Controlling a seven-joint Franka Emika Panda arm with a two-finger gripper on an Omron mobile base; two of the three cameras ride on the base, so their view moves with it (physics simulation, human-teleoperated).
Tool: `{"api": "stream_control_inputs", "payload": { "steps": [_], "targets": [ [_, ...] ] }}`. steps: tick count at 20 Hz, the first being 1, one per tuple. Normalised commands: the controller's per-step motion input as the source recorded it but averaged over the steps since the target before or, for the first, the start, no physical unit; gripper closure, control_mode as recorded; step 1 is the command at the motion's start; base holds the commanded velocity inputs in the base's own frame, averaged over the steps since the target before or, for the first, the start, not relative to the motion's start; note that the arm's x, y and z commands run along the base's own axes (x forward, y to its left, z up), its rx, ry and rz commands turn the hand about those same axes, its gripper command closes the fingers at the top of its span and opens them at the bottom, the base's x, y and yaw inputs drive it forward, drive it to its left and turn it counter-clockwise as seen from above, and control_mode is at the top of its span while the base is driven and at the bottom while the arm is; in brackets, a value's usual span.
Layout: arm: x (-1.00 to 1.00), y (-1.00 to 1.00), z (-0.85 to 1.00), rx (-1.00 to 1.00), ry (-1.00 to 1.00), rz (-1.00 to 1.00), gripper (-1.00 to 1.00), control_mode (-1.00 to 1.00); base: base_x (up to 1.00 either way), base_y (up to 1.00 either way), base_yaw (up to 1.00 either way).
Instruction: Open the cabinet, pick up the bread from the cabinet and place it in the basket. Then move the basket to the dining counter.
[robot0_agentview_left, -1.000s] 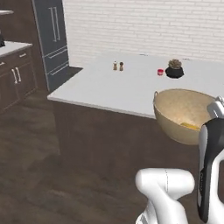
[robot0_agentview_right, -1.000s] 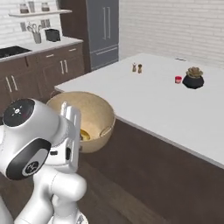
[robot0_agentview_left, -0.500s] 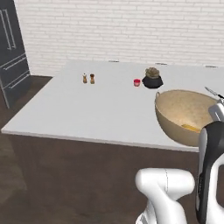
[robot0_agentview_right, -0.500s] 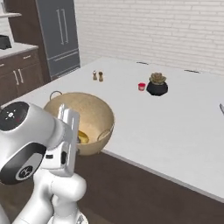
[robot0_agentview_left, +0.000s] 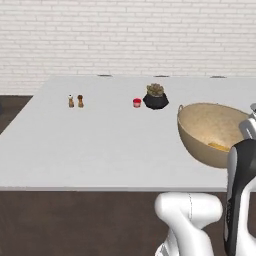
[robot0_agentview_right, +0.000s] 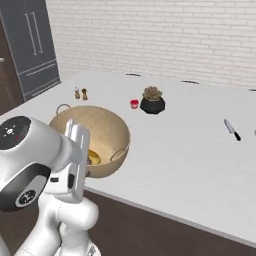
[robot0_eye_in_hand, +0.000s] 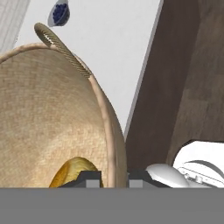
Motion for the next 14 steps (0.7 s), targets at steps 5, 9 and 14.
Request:
{"api": "stream_control_inputs", "payload": {
  "steps": [5,9,14],
  "targets": [
    [0.00,0.00,0.00,0.00,0.00,0.00,1.00,1.00,0.64,0.00,-0.16],
    [0.00,0.00,0.00,0.00,0.00,0.00,1.00,1.00,0.71,0.00,-0.10],
    [0.89,0.00,-0.23,-0.02,0.00,-0.04,1.00,-1.00,0.00,0.00,0.00]
  ]
}}
